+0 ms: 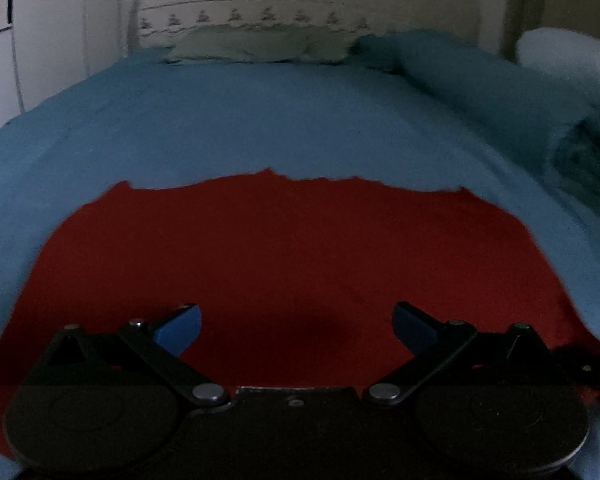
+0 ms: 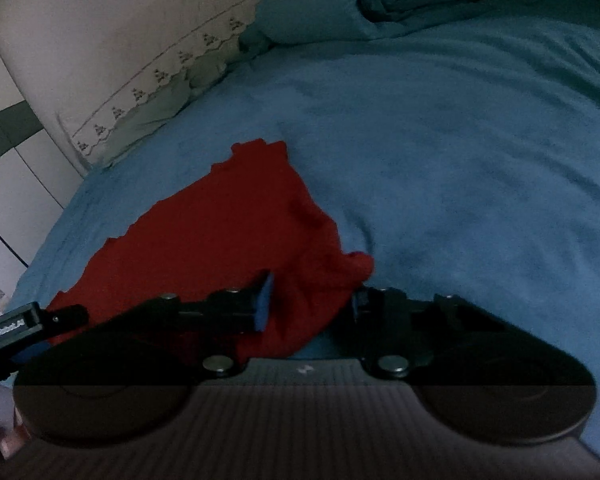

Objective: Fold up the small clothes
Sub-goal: 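Grasp the sweater edge with both grippers and fold it over again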

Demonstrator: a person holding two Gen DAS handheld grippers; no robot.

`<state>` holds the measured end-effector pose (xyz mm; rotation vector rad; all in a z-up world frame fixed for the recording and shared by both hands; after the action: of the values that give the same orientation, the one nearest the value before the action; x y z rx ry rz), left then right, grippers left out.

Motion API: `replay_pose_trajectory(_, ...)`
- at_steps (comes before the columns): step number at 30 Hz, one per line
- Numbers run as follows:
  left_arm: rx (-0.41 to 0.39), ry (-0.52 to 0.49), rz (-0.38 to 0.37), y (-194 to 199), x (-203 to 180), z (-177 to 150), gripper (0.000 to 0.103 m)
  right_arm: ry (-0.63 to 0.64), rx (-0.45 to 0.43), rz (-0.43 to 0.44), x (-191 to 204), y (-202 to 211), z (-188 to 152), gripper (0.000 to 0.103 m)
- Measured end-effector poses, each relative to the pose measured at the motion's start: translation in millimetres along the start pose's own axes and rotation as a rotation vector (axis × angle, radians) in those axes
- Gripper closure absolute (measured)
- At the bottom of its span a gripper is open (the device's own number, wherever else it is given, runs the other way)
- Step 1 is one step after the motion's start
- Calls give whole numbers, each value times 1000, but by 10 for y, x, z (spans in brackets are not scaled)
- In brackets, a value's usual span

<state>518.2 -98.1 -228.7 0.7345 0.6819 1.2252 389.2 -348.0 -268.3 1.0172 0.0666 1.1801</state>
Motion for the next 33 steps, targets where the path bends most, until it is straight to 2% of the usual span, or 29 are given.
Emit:
replay_pose_trajectory(2, 15, 11, 35, -72, 91, 6, 0, 14, 9, 11, 33, -10, 11, 70)
replay_pose_trajectory(4, 29, 29, 66, -147, 186, 4, 0, 22, 11, 11, 71, -8, 27, 73)
replay_pose_trajectory(6, 72, 25, 65, -268, 217, -33, 0, 23, 11, 8, 97, -5, 42, 75)
replay_pose_trajectory(9, 77, -33, 85, -336, 178, -36, 0, 25, 11, -7, 142, 19, 63, 78)
replay_pose_trajectory(13, 101, 8, 12, -205, 325, 0, 0, 84, 4, -48, 383, 132, 173, 79)
replay_pose_trajectory(16, 88, 27, -12, 24, 604, -2, 0, 170, -40, -12, 901, 300, 320, 79)
replay_pose_trajectory(20, 85, 33, 7, 325, 1066, -100, 0, 347, -68, 121, 1993, 406, 314, 80)
replay_pose_trajectory(23, 70, 54, 28, 561, 1408, -276, 0, 561, -30, 270, 2891, 379, -65, 80)
replay_pose_trajectory(25, 67, 63, 54, 667, 1610, -430, 0, 745, 27, 355, 3370, 288, -518, 80)
replay_pose_trajectory(26, 70, 66, 78, 699, 1719, -536, 0, 821, 83, 398, 3552, 182, -806, 80)
replay_pose_trajectory(28, 92, 51, 127, 712, 1896, -731, 0, 914, 155, 416, 3705, -40, -1230, 81)
replay_pose_trajectory(30, 151, 30, 158, 682, 2025, -857, 0, 968, 217, 380, 3723, -319, -1573, 81)
replay_pose_trajectory(33, 136, 47, 127, 768, 2155, -891, 0, 950, 258, 372, 3669, -498, -1755, 78)
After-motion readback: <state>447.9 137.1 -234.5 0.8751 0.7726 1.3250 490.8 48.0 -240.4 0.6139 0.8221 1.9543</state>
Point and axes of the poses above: each gripper's, at about its wrist camera, not at the fingertips, and y roughly against the way its jaws point, x to its left, z to its top, the point moved 9 cm from there along -y, roughly the way its jaws point, and after that the axes turned 11 degrees about x, right-handed, at the moved point
